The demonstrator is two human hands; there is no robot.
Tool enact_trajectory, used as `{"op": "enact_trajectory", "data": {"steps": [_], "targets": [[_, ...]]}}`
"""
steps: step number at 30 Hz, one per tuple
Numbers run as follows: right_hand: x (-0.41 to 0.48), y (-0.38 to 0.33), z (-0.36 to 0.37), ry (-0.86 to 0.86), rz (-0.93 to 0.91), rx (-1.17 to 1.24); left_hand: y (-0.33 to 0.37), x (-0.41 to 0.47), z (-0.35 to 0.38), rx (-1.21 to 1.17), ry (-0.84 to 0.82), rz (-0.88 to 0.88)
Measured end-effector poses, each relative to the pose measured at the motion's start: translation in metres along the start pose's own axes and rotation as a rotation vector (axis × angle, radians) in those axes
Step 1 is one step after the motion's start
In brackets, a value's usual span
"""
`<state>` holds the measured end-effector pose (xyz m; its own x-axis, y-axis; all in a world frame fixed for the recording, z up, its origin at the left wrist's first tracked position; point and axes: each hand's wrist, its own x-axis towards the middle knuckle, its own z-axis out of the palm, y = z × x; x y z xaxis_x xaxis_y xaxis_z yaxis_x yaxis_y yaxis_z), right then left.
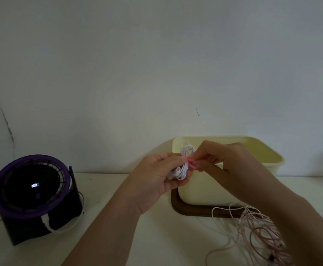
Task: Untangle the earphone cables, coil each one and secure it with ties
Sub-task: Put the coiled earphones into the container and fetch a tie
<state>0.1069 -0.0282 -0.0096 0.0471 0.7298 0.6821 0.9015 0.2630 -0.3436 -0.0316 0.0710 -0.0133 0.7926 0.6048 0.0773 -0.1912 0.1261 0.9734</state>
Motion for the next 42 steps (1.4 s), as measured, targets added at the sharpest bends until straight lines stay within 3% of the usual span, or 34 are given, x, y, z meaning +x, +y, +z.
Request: {"op": "enact_trajectory", "data": {"steps": [14, 20, 25, 31, 42], "targets": [[0.002, -0.002, 0.002, -0.002, 0.445, 0.676, 0.003, -0.001, -0.008, 0.092, -0.090, 0.072], [0.001, -0.005, -0.004, -0.004, 0.487, 0.644, -0.002, 0.002, -0.003, 0.226, -0.038, 0.161], [0.002, 0.001, -0.007, -0.055, 0.583, 0.856, -0.005, 0.003, -0.001, 0.331, 0.016, 0.231], [0.002, 0.007, -0.002, -0.112, 0.611, 1.043, -0.005, 0.001, 0.003, 0.178, -0.073, 0.174], [-0.001, 0.014, 0.000, -0.173, 0.594, 1.109, -0.007, 0.001, 0.004, -0.037, -0.128, 0.047]]}}
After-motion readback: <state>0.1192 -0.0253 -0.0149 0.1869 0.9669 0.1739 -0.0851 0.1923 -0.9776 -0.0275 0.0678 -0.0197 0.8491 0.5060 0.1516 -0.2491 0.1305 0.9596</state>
